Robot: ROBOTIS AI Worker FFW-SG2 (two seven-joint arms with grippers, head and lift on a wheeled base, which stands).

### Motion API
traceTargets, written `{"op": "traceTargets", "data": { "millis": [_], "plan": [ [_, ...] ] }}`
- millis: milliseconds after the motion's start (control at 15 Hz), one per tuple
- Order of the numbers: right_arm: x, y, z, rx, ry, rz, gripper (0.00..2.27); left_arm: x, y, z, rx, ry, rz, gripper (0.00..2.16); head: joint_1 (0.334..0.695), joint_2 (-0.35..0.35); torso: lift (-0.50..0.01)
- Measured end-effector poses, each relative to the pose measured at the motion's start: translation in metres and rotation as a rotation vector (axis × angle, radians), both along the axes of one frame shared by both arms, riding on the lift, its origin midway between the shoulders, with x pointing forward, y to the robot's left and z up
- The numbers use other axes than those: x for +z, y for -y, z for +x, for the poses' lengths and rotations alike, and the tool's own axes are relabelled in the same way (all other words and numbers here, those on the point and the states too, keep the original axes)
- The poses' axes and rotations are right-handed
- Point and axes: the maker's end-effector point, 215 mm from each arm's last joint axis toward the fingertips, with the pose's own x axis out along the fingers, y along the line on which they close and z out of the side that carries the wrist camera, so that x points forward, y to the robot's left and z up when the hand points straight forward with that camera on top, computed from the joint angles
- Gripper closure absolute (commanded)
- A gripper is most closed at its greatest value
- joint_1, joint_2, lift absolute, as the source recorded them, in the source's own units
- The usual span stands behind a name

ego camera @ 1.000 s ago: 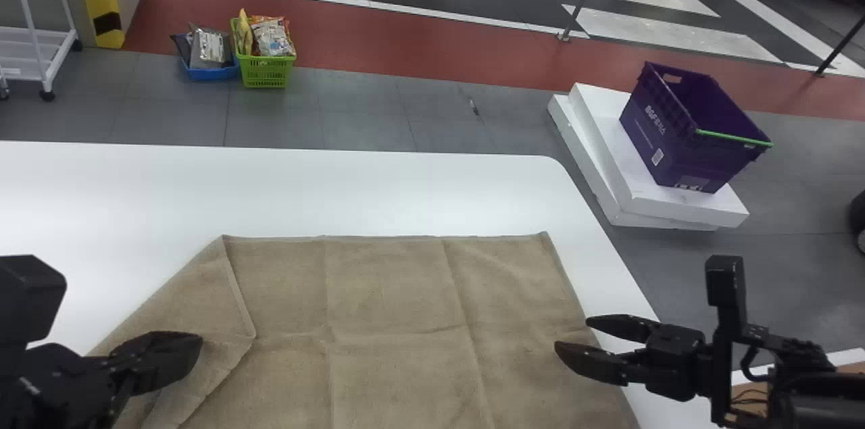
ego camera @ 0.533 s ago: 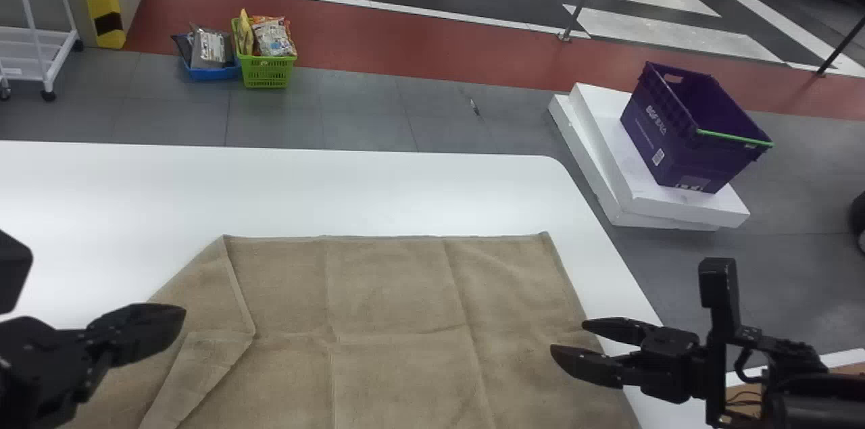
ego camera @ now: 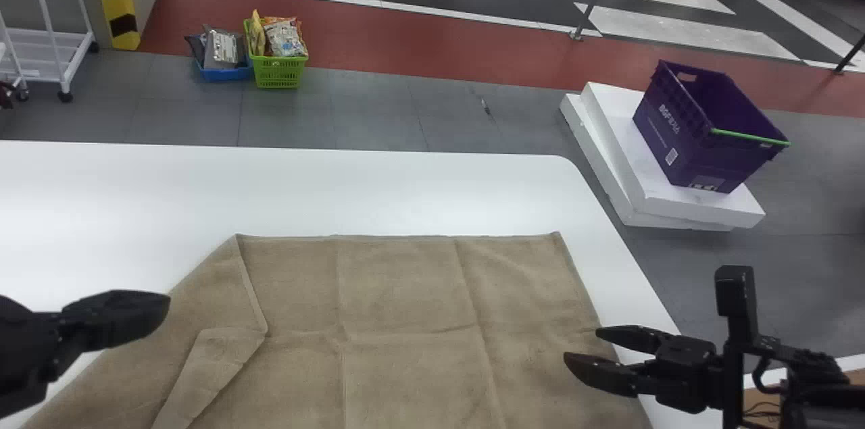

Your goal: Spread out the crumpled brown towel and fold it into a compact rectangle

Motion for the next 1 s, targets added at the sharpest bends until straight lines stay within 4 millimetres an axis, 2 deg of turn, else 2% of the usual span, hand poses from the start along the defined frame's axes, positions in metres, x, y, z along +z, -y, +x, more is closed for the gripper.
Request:
{"op": "traceTargets", "data": {
  "millis": [133,267,333,400,800,1000],
  "plan": [
    [-0.002,-0.003,0.000,0.005,-0.003,0.002,0.04,-0.016,0.014,-0.016,-0.032,-0.028,0.004,1.16,0.695,-0.350,-0.127],
    [-0.002,-0.004,0.000,0.007,-0.003,0.003,0.04,-0.025,0.022,-0.022,-0.044,-0.039,0.011,1.16,0.695,-0.350,-0.127],
    [-0.002,-0.004,0.000,0.006,-0.004,0.003,0.04,-0.029,0.023,-0.023,-0.045,-0.043,0.014,1.01,0.695,-0.350,-0.127],
    [-0.002,-0.004,0.000,0.006,-0.004,0.004,0.04,-0.032,0.025,-0.022,-0.045,-0.044,0.018,0.73,0.695,-0.350,-0.127],
    [-0.005,-0.002,-0.005,0.002,-0.012,0.006,0.04,-0.029,0.044,-0.019,-0.061,-0.020,0.021,0.71,0.695,-0.350,-0.127],
    [-0.004,0.001,-0.007,-0.001,-0.011,0.007,0.04,-0.035,0.045,-0.015,-0.058,-0.019,0.045,0.71,0.695,-0.350,-0.127]
  ]
}}
